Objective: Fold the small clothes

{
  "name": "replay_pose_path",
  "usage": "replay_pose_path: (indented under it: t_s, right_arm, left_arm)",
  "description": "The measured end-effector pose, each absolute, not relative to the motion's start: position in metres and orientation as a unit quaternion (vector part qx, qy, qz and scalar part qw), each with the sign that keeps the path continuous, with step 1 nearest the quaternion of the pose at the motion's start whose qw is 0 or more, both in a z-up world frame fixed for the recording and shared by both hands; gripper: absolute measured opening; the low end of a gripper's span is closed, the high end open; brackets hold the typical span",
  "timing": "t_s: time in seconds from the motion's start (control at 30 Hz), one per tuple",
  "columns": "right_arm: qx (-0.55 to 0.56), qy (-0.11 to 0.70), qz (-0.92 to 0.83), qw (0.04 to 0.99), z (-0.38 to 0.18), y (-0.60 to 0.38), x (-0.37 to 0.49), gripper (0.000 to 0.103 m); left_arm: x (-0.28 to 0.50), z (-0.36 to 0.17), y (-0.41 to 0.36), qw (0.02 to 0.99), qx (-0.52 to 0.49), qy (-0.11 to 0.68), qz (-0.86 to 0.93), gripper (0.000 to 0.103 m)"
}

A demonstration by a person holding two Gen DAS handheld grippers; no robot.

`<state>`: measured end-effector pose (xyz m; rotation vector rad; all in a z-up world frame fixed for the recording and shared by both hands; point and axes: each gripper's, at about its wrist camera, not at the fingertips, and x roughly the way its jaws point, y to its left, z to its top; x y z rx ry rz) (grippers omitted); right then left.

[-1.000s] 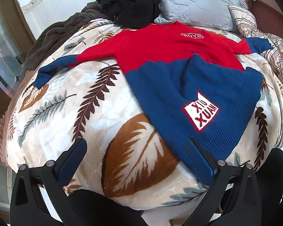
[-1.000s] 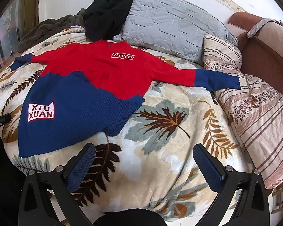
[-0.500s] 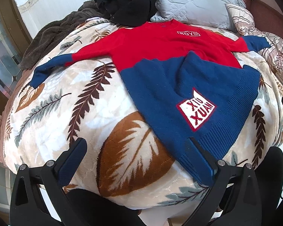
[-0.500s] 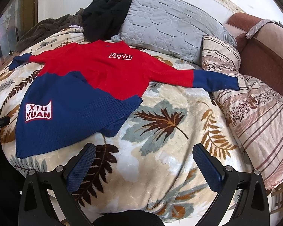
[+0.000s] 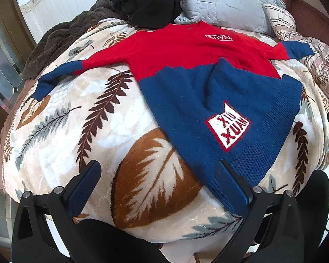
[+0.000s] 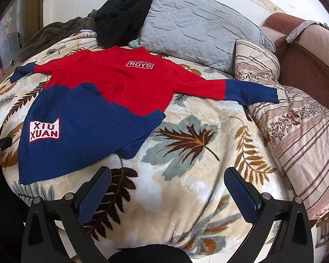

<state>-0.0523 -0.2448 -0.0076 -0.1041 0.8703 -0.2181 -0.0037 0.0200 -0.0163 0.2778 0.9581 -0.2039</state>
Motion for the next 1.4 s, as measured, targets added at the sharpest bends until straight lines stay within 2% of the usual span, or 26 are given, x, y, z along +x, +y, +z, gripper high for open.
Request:
replay_pose_path:
  t_s: [1.07,1.2,1.4]
  right_arm:
    - [-0.031,0.430,-0.093,0.897,-0.017,-0.251,-0.041,0.102]
    - [0.010,0.437,-0.088,0.895,-0.019,-0.266,-0.033,0.102]
    - [0.133,0.446,-0.070,0.882,-0.028,-0.299,-0.008,0.102]
  left_arm:
    - [0.011,-0.023,0.017,0.861,0.121,0.482,-0.108,0.103]
    - [0.029,-0.019,0.032,0.853,0.061,0.505,-0.118,0.103]
    - [0.048,-0.033,0.031,0.813,-0.027,0.561,-0.156,0.103]
